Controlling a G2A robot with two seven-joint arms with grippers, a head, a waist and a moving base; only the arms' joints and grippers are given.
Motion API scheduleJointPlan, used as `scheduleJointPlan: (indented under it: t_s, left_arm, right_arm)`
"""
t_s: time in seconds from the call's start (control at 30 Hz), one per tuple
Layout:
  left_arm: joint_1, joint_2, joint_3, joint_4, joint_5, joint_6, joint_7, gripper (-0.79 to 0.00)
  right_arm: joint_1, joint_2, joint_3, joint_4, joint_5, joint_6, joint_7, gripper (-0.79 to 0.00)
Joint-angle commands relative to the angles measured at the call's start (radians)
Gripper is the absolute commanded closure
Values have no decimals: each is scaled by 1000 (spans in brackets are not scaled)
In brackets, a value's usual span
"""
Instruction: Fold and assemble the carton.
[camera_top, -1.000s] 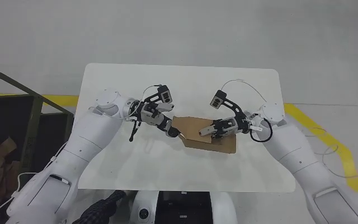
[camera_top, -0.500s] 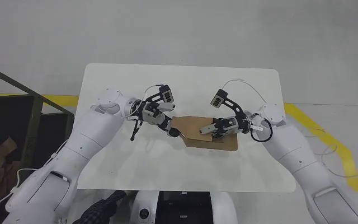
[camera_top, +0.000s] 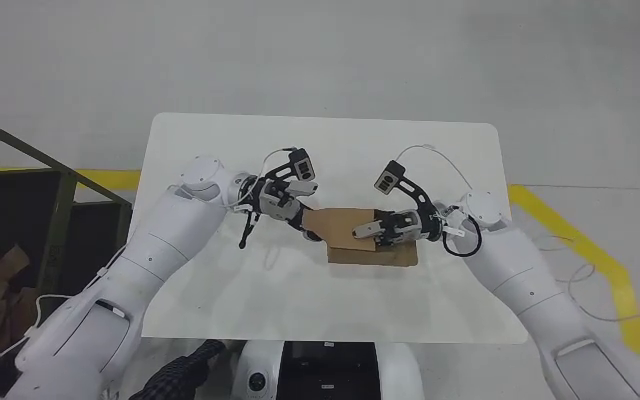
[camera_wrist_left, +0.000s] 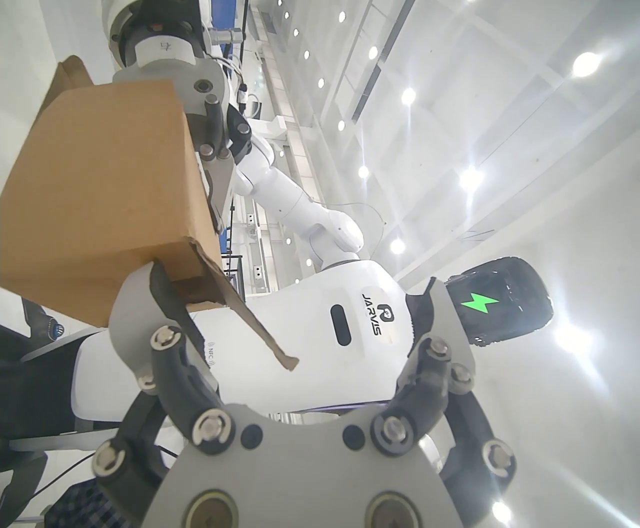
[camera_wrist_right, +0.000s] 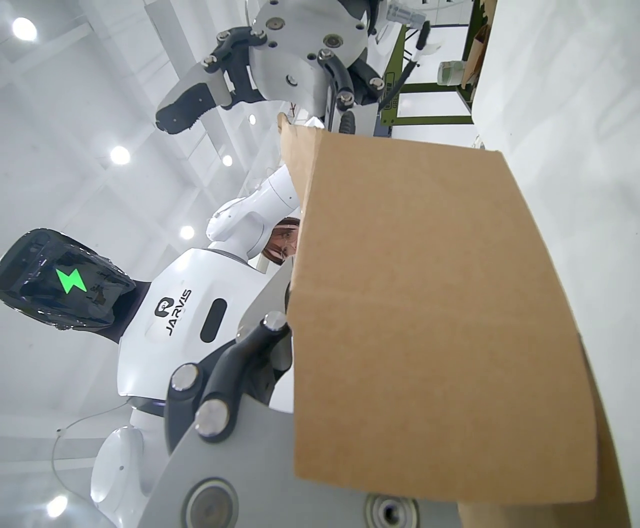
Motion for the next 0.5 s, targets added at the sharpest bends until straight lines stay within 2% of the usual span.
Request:
scheduleJointPlan:
  t_s: [0.0, 0.47]
  left_arm:
    - [0, -2, -4, 2, 12, -4, 10, -785]
    - [41, -7, -49, -36, 17, -1, 65, -785]
  right_arm:
    - [-6, -1, 7, -2, -3, -2, -11, 0]
    - [-57, -1, 55, -39, -45, -7, -104, 0]
